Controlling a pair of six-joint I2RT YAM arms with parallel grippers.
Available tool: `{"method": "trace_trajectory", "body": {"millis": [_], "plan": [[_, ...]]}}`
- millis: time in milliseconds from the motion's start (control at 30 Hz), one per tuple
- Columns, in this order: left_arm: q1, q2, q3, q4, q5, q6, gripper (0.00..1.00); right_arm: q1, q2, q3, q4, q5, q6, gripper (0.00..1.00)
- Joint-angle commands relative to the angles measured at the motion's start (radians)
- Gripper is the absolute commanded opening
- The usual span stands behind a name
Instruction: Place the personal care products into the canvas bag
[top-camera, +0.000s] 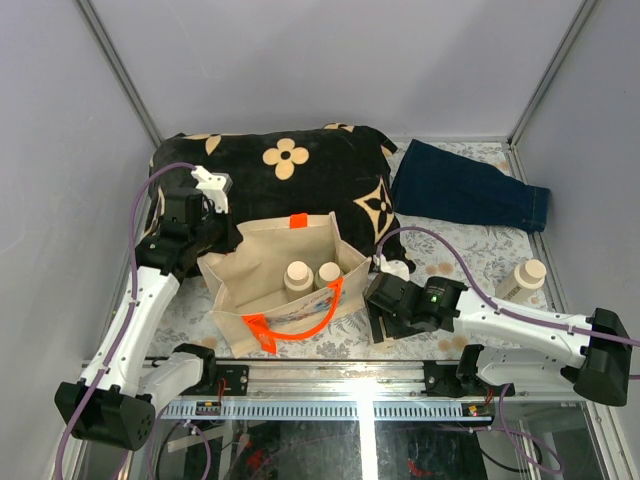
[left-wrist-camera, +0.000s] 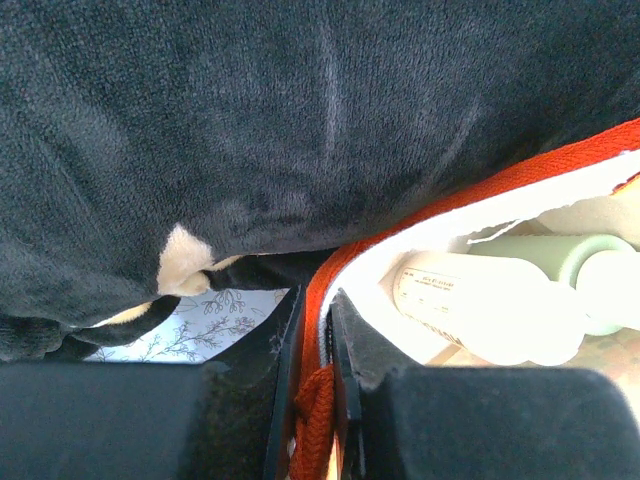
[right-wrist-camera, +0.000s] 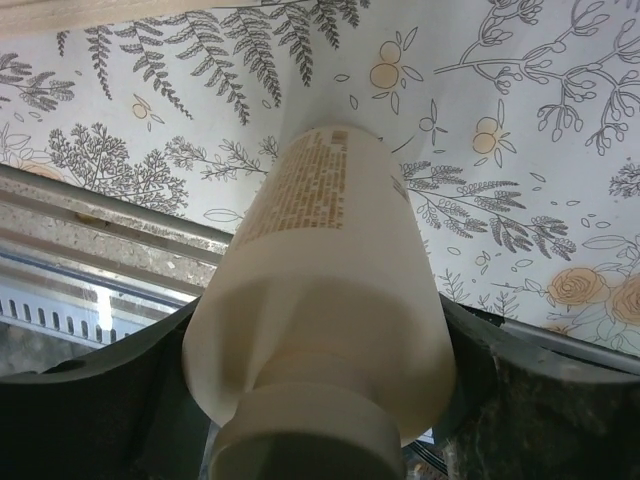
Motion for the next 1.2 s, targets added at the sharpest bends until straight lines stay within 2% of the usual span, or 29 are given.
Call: {"method": "trace_trajectory", "body": {"millis": [0,33,67,100,233,433,467,600,767,967,1033,1167], "plan": [[0.003,0.005,0.024,0.028,-0.004,0.024,0.11,0.003,0.021,0.032,-0.04,0.04,0.007,0.23],[0.003,0.005,0.025,0.027,-0.003,0.023,0.11,0.003,0.025,0.05,-0.056,0.049,0.005,0.1],[0.004,0.005,0.025,0.026,-0.003,0.023,0.11,0.002,0.028,0.072,-0.077,0.065,0.002,0.02],[0.004,0.005,0.025,0.027,-0.002,0.023,0.11,0.002,0.029,0.102,-0.102,0.081,0.002,0.0],[0.004,0.005,0.027,0.026,-0.002,0.021,0.11,0.002,0.054,0.316,-0.235,0.201,-0.021,0.0],[0.004,0.005,0.025,0.027,-0.001,0.018,0.1,0.001,0.242,0.878,-0.611,0.532,-0.093,0.0],[0.004,0.005,0.024,0.029,-0.001,0.018,0.1,-0.002,0.281,0.955,-0.627,0.573,-0.156,0.0],[0.004,0.003,0.022,0.034,-0.003,0.014,0.1,-0.008,0.401,1.179,-0.612,0.646,-0.274,0.0],[0.004,-0.005,0.022,0.033,-0.006,0.009,0.1,-0.008,0.531,1.338,-0.606,0.725,-0.374,0.0],[0.004,-0.006,0.019,0.034,-0.005,0.004,0.1,0.02,0.519,1.34,-0.334,0.477,-0.582,0.0],[0.004,-0.006,0.018,0.033,-0.007,0.004,0.1,0.045,0.519,1.339,-0.278,0.454,-0.609,0.0],[0.004,-0.006,0.018,0.034,-0.009,0.001,0.1,0.075,0.574,1.403,-0.303,0.494,-0.628,0.0]]}}
